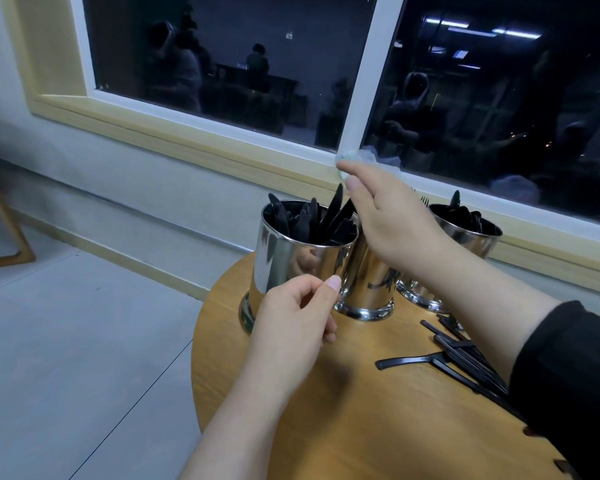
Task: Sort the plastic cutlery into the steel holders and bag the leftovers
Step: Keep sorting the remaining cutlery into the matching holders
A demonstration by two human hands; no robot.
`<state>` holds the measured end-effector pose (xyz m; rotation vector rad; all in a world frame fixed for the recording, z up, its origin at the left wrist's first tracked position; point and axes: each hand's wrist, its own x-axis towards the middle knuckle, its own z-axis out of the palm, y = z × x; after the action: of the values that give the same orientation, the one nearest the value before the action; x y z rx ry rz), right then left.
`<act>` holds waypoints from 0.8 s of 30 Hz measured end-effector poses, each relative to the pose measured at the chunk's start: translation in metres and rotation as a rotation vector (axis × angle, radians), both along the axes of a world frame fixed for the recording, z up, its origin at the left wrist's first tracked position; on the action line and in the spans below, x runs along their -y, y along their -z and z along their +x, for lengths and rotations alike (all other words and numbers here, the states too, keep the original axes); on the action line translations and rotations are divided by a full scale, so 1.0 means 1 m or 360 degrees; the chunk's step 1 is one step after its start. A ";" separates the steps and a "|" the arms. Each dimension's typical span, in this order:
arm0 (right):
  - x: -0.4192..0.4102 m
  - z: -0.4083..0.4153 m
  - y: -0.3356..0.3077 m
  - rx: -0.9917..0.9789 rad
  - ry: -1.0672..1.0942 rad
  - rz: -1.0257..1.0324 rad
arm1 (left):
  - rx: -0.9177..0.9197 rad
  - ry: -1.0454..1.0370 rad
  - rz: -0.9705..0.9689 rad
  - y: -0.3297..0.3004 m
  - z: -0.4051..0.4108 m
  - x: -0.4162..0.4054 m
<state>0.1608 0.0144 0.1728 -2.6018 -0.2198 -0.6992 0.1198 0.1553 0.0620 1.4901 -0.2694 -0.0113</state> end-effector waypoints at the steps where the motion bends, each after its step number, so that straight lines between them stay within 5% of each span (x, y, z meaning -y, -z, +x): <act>1: 0.002 0.000 -0.001 -0.0031 0.0018 -0.0052 | 0.0005 -0.0004 0.0017 0.000 0.000 0.001; 8: 0.005 0.003 0.013 -0.0204 -0.0073 -0.0106 | 0.0016 -0.0009 0.0030 0.001 -0.001 0.003; 16: 0.034 -0.021 0.009 0.0084 -0.0001 0.0306 | 0.0037 0.0024 0.0018 0.004 -0.003 0.016; 24: 0.103 -0.128 0.071 0.0018 0.0200 0.0417 | 0.0219 0.0184 0.0230 0.009 -0.032 0.072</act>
<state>0.0331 -0.0889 0.1022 -2.3759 0.0321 -0.7329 0.0879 0.0832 0.0534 1.6195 -0.4741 -0.0214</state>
